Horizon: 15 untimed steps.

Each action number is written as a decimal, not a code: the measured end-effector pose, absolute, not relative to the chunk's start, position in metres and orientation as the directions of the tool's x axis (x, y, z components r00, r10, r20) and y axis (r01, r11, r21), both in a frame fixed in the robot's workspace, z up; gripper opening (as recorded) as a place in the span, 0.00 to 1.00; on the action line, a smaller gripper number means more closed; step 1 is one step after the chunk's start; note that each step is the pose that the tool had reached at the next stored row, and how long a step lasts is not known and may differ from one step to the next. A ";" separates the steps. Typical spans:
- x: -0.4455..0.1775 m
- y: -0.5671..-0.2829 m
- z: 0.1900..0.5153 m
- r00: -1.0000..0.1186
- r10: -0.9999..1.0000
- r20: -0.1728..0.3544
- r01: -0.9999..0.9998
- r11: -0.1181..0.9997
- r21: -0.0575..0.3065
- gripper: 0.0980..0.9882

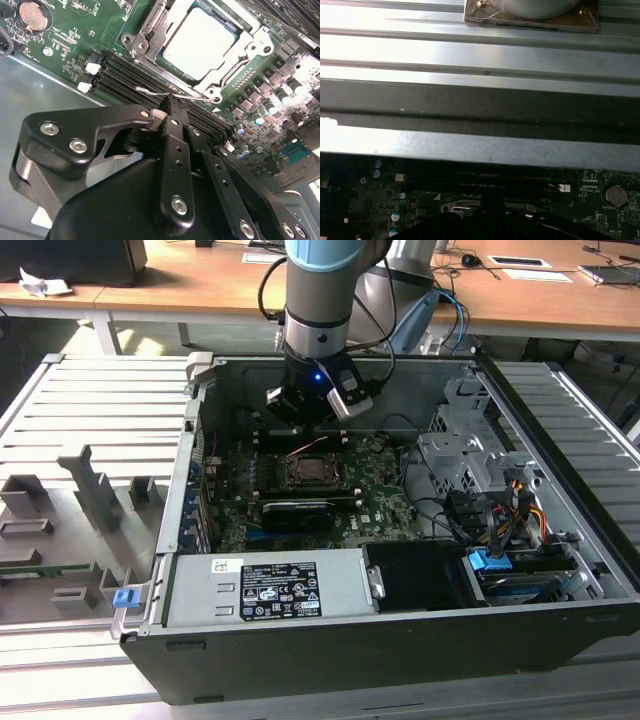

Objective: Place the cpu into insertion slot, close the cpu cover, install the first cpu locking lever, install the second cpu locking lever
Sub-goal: 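Install the first cpu locking lever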

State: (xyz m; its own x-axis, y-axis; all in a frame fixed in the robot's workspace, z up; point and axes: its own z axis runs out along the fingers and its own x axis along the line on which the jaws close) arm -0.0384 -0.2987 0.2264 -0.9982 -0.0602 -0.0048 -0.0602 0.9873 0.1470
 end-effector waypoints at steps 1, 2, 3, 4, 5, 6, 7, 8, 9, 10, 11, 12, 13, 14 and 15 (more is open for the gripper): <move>-0.037 -0.299 0.225 -0.998 -0.060 -0.005 -0.060 0.987 0.147 0.01; -0.037 -0.299 0.225 -0.998 -0.060 -0.005 -0.060 0.987 0.147 0.01; -0.037 -0.299 0.225 -0.998 -0.060 -0.005 -0.060 0.987 0.147 0.01; -0.037 -0.299 0.225 -0.998 -0.060 -0.005 -0.060 0.987 0.147 0.01; -0.037 -0.299 0.225 -0.998 -0.060 -0.005 -0.060 0.987 0.147 0.01; -0.037 -0.299 0.225 -0.998 -0.060 -0.005 -0.060 0.987 0.147 0.01; -0.037 -0.299 0.225 -0.998 -0.060 -0.005 -0.060 0.987 0.147 0.01; -0.036 -0.299 0.225 -0.998 -0.060 -0.005 -0.060 0.987 0.147 0.01; -0.036 -0.299 0.225 -0.998 -0.060 -0.005 -0.060 0.987 0.147 0.01; -0.035 -0.298 0.224 -0.998 -0.060 -0.005 -0.060 0.987 0.147 0.01; -0.034 -0.298 0.224 -0.998 -0.060 -0.005 -0.060 0.987 0.147 0.01; -0.033 -0.298 0.223 -0.998 -0.060 -0.005 -0.060 0.987 0.147 0.01; -0.032 -0.297 0.222 -0.998 -0.060 -0.005 -0.060 0.987 0.147 0.01; -0.031 -0.297 0.221 -0.998 -0.061 -0.005 -0.061 0.987 0.147 0.01; -0.030 -0.296 0.221 -0.998 -0.061 -0.005 -0.061 0.987 0.147 0.01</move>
